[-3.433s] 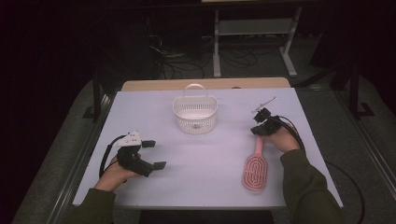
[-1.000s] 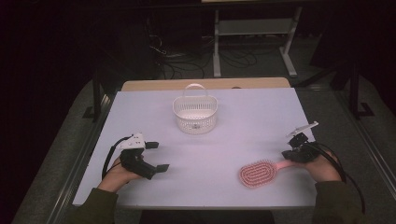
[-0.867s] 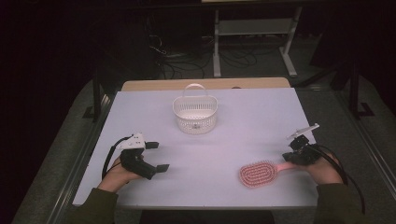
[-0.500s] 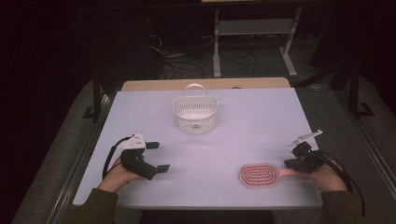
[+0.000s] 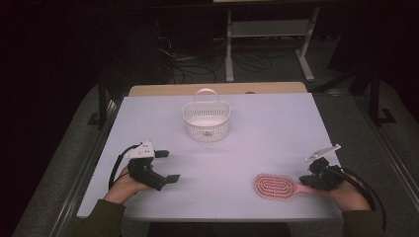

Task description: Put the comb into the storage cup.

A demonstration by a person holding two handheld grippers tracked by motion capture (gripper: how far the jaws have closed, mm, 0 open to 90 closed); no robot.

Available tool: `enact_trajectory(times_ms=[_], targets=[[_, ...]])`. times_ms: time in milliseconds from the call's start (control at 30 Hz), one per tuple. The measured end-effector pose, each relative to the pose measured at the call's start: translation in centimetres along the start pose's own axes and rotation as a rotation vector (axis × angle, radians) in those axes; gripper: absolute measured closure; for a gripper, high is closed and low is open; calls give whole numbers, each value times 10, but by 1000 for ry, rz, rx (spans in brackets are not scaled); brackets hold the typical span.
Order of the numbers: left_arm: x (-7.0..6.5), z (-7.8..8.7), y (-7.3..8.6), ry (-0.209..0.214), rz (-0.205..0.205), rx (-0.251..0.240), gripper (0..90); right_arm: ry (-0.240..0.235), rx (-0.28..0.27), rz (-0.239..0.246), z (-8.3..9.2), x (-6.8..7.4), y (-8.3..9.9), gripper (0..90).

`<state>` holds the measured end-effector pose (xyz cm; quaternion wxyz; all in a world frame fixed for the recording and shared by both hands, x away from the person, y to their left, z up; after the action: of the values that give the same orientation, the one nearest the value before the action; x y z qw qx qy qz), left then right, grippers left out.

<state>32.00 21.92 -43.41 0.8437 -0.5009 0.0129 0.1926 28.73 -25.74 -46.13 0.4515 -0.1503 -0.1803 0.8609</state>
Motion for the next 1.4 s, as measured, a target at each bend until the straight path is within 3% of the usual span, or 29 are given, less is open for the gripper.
enact_trajectory(times_ms=[633, 900, 1000, 1033, 1133, 1267, 1333, 1400], targets=[[-1, -1, 0, 4, -4, 4, 4, -41, 2, 34, 7, 17, 13, 893], [-1, -1, 0, 4, -4, 4, 4, -48, -3, 31, 9, 18, 15, 892], [-1, 0, 0, 2, -3, 4, 4, -38, -29, 26, 12, 16, 13, 891], [-1, 0, 0, 2, -3, 5, 4, -24, -65, 17, 15, 14, 10, 849], [-1, -1, 0, 5, -3, 8, 4, -31, -92, 5, 17, 13, 5, 803], [-1, -1, 0, 6, -1, 10, 4, -27, -143, 1, 20, 16, -6, 642], [-1, 0, 0, 7, 1, 10, 4, -1, -166, -7, 20, 17, -13, 558], [-1, 0, 0, 7, 0, 10, 4, -12, -189, -12, 20, 19, -20, 494]])
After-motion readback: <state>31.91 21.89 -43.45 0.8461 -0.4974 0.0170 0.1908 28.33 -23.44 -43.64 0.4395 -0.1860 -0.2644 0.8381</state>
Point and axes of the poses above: each handheld gripper's, and its own axes: z roughly backward along the jaws, y roughly out of its underside, x roughly to its left, the point moved 4 cm from there along -z, roughly forward along the jaws, and after that the axes turned 10 degrees about y, right-handed, at the moved point
